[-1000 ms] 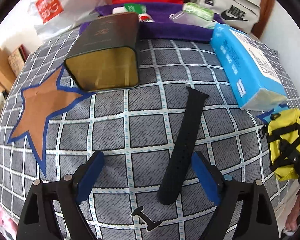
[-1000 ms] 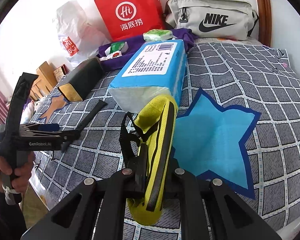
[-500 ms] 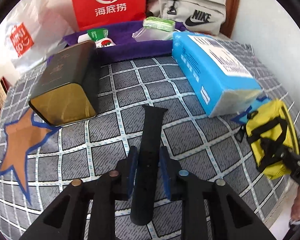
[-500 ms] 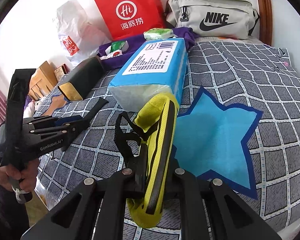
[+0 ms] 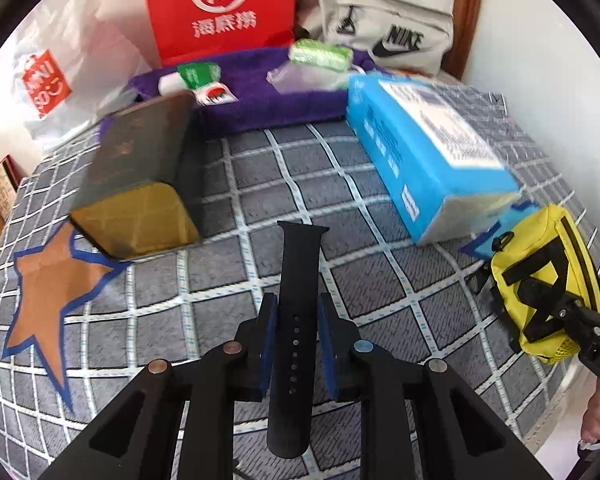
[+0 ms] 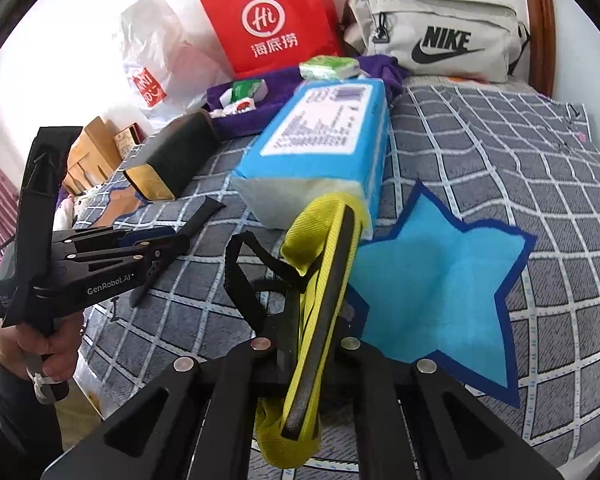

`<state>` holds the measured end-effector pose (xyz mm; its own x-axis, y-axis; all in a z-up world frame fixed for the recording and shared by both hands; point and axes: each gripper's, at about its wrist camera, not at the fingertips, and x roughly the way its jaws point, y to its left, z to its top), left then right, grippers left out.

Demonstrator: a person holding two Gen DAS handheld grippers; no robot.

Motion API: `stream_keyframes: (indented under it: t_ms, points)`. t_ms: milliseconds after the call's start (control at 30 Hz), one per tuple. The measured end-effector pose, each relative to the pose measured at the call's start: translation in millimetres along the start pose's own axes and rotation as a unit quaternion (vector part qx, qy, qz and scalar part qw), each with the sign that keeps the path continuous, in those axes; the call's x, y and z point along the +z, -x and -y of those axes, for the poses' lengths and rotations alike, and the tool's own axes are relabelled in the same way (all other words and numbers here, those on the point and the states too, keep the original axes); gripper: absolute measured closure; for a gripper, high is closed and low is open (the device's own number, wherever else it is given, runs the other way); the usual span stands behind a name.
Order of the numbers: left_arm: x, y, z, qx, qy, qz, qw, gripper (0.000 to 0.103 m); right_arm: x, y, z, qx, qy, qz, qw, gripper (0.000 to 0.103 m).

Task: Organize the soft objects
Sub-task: 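Carry the watch strap with the left tool and pouch with the right tool to the towel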

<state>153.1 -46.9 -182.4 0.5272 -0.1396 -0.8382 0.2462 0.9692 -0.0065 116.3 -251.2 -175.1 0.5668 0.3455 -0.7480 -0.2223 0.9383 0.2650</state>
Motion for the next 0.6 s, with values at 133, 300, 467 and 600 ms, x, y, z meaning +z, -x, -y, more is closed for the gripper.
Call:
stream_keyframes:
  t_ms: [133,300,467,600]
  points:
    - [6,18,-12,-0.013,0.023,0.014,0.9996,0.084,7,11,-4,0.007,0.006,0.009,1.0,0.098]
    - [8,36,-21,-0.023,0.037,0.028,0.9986,0.084,15,24,-12,0.013,0.013,0.02,1.0,0.098]
    - [13,47,-31,-0.018,0.051,0.039,0.9977,0.084,24,38,-21,0.017,0.023,0.034,0.999,0.098]
    - [20,56,-41,-0.01,0.061,0.049,0.9969,0.084,33,43,-24,0.011,0.027,0.042,0.999,0.098]
